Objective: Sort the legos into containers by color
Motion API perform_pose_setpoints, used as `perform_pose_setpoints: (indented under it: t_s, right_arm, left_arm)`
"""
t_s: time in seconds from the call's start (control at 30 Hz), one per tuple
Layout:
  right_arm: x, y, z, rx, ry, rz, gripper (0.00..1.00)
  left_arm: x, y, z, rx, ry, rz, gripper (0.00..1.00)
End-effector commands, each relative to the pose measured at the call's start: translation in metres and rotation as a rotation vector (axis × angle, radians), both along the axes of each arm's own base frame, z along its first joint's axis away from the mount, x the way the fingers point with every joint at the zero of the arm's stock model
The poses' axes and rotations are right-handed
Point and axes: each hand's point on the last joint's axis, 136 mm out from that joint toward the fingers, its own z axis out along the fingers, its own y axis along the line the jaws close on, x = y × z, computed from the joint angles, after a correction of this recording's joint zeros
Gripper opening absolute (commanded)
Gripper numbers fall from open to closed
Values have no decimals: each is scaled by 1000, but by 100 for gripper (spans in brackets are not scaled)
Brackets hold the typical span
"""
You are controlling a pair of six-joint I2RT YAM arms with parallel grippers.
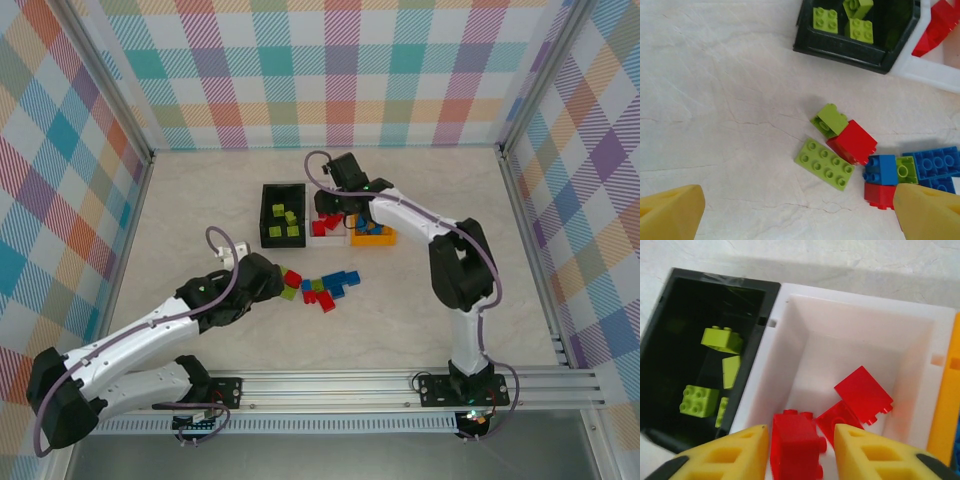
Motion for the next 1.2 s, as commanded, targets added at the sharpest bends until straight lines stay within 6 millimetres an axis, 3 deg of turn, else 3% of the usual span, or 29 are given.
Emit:
perform_pose_setpoints:
  t_s: [0.0,0.13,0.27,0.37,0.57,0.67,0.8,0.9,1.17]
  right_arm:
    - [3,1,7,12,27,-12,55]
    - [-3,2,31,60,-15,10,61]
    - [-25,-7,45,87,-46,30,62]
    - [-43,-19,46,103,-55,27,62]
    - [-73,-42,40,114,-55,8,62]
    - [-85,-51,35,110,-51,0,62]
    - [-101,-63,29,107,-40,-2,62]
    - [-109,-71,27,105,-44,-13,63]
    - [-118,-89,29,97,-63,-48,63]
  left_arm:
    - [6,-18,-1,-58,28,-45,95]
    - [11,-37,-12,-85,87,-89,89]
    - [18,-57,-27,-110,133,-114,81]
    - [27,-69,-37,-114,150,-122,74]
    - [48,-80,-54,-97,191,-102,71]
    - [52,-98,-51,-163,182,-146,66]
    - [42,-118,-48,-111,184,-253,69]
    - [29,-126,-57,-12,204,-315,69]
    - [13,-118,-77,174,241,-338,64]
